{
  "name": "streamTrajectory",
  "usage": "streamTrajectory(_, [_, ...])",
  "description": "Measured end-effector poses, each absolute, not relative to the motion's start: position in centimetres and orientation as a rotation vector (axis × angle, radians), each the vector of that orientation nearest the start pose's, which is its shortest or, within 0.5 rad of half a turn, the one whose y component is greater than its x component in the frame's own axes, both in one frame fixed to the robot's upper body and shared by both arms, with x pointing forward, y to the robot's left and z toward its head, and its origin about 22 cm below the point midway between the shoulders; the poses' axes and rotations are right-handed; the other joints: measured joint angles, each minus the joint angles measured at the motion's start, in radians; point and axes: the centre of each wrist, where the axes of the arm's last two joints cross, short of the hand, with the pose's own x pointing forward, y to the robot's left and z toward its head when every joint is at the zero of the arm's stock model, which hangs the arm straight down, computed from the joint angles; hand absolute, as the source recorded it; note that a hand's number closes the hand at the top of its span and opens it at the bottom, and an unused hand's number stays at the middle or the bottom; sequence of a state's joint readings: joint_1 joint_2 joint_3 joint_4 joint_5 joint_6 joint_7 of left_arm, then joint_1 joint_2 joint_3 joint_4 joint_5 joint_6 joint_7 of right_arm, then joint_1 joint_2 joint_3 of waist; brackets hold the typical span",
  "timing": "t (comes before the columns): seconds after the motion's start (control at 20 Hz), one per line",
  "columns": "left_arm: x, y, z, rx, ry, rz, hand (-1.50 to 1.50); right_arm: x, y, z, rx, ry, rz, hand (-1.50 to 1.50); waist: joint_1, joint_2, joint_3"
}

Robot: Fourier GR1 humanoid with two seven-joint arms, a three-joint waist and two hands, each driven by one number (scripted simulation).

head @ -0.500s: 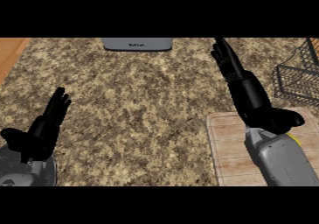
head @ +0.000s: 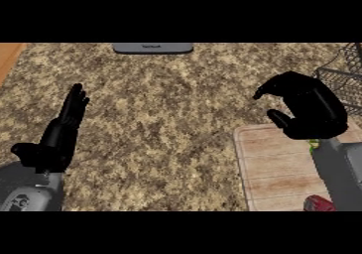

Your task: Pick the lemon from the cutting board and place it in the tiered basket

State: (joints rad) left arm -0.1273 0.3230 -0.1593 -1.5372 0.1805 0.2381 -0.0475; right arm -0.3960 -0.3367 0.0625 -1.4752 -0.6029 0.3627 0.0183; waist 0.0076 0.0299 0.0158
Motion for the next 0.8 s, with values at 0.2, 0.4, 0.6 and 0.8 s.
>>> streamTrajectory(0.2, [27.2,24.2,3.6,0.143,-1.698,-0.096,0.0,32.5,-26.8,7.7,0.898,-1.587,0.382,-1.5,0.011,0.007,-0.003])
streamTrajectory(0.4, [27.2,23.2,3.6,0.141,-1.698,-0.106,0.0,32.8,-31.2,8.1,1.065,-1.558,0.501,-1.5,0.015,0.002,-0.004])
streamTrajectory(0.6, [27.0,22.3,3.3,0.144,-1.695,-0.11,0.0,33.1,-36.8,12.3,1.042,-1.612,0.675,-1.5,0.014,-0.005,-0.006])
streamTrajectory(0.8, [27.2,21.8,3.2,0.152,-1.689,-0.107,0.0,32.8,-39.6,19.4,0.878,-1.673,0.908,-1.5,0.007,-0.013,-0.006])
